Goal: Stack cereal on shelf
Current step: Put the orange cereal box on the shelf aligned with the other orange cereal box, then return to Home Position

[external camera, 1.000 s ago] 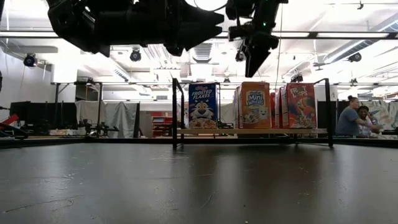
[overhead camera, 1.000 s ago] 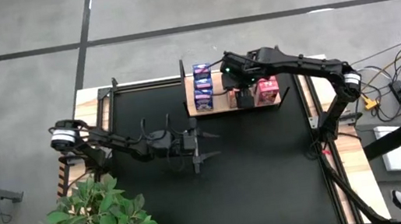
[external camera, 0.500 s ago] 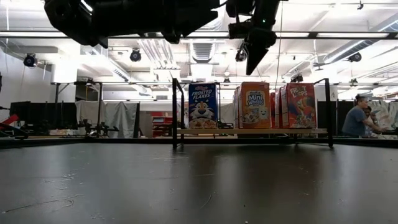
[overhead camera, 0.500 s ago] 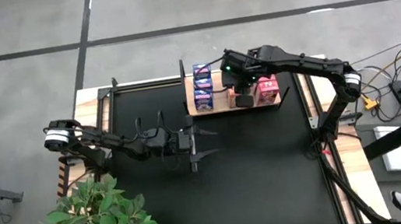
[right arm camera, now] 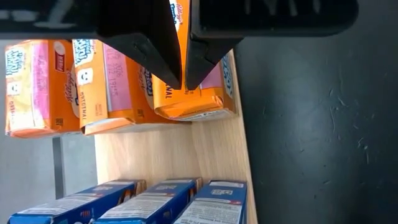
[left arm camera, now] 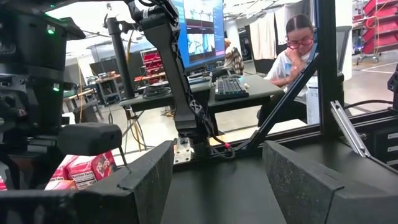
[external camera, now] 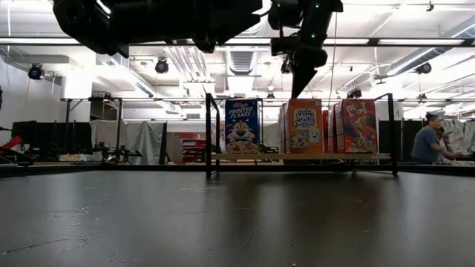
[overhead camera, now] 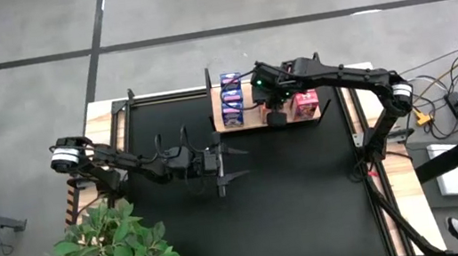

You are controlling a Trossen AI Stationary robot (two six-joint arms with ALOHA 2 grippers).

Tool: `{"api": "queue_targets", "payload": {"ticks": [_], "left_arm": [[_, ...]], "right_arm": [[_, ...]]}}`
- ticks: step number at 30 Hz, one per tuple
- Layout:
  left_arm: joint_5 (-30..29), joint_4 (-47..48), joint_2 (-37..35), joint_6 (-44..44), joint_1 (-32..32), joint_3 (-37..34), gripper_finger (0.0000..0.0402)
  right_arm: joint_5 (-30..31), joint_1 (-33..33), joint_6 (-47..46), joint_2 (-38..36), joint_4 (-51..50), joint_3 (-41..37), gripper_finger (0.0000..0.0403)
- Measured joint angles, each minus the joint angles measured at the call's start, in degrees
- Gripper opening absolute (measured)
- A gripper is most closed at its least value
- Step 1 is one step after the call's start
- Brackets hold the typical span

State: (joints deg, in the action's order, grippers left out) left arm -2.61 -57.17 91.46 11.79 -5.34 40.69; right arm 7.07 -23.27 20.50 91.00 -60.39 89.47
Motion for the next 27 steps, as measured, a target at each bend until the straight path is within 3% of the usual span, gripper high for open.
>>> {"api": "queue_targets", "payload": {"ticks": [16,27], "left_arm": [[0.0,0.2,0.0,-0.3,0.0,0.0,0.0231],[0.0,0.9,0.1,-0.3,0.0,0.0,0.0231]], "right_arm": [[0.8,0.1,1.9,-0.6,1.1,2.7,0.0013],[2.0,-4.2,4.1,2.9,7.4,2.3,0.0013]]}}
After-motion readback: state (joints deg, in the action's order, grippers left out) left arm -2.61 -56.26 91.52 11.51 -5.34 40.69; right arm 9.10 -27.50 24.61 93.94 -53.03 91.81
